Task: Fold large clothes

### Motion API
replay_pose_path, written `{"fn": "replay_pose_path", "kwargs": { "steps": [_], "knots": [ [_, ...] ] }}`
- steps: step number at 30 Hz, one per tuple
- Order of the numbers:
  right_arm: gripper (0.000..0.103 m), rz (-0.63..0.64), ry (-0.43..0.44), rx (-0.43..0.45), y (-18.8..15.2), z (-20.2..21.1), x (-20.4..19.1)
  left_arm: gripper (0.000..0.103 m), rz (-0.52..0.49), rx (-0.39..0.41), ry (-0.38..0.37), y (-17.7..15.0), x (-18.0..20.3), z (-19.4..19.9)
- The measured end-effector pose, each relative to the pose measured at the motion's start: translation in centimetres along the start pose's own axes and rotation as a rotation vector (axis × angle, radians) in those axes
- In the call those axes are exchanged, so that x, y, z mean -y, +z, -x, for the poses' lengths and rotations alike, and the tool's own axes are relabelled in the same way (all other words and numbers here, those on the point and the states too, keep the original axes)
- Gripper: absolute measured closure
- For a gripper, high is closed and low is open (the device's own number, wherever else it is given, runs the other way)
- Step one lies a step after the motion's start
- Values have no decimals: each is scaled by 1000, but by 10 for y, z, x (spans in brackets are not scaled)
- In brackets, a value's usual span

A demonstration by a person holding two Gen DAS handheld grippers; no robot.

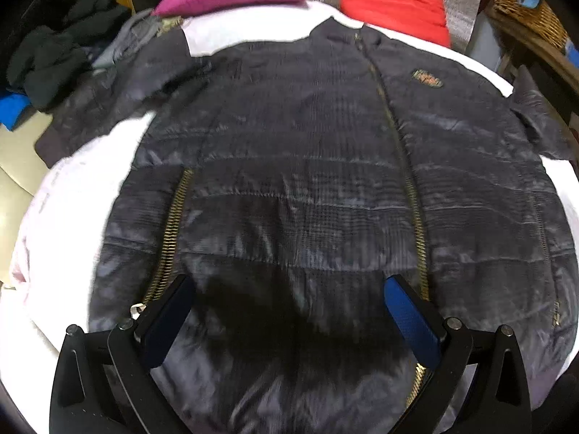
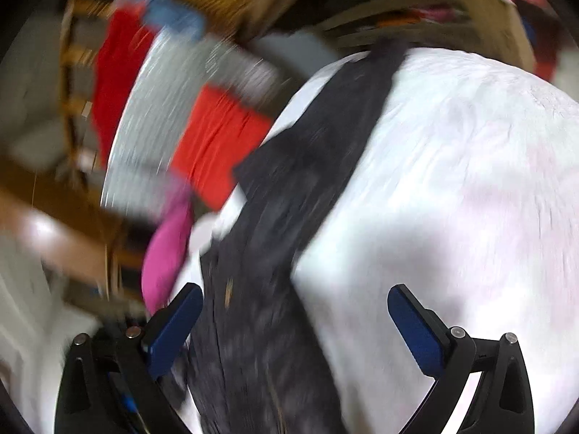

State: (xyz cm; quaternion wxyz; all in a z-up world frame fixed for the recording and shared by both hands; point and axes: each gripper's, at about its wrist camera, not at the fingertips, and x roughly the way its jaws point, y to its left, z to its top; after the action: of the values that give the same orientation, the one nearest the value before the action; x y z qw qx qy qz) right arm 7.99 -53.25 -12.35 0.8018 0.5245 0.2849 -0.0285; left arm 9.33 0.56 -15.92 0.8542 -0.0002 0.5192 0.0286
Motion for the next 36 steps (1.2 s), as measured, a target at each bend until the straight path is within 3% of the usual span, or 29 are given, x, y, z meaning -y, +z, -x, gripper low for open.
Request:
{"fn": "replay_pose_path", "kwargs": {
  "steps": [2,5,9,15,17,18,20,23,28,31,33,36],
  "knots": [
    [1,-27,9,15,29,-17,9,0,21,-13,-20,-1,4,-8],
    [12,-56,-13,36,76,-49,15,0,38,16,-48,-4,1,-12],
    [24,-90,-63,43,109,-84,24,0,41,79,-69,-11,-10,-16],
    [27,-86,-158,41,139,-122,29,0,26,106,-101,-14,-10,-12],
    [51,-86,-202,32,143,-129,29,0,4,117,-86,-15,-14,-11],
    [85,-77,-227,13,146,-133,30,0,-8,118,-76,-16,-17,-10],
    [93,7,-280,3,151,-136,7,0,-30,113,-72,-18,-20,-5],
    [96,190,-277,72,151,-118,-57,0,-30,151,-63,-15,-26,3],
    [96,501,-234,177,116,-84,-187,0,53,208,-96,-8,-57,19],
    [96,721,-171,200,56,-72,-275,0,96,232,-109,-9,-71,30],
    [96,870,-116,198,-3,-72,-326,0,120,253,-116,-11,-82,39],
    [95,1016,-80,150,-86,-90,-365,0,141,281,-104,-10,-92,49]
  ]
}}
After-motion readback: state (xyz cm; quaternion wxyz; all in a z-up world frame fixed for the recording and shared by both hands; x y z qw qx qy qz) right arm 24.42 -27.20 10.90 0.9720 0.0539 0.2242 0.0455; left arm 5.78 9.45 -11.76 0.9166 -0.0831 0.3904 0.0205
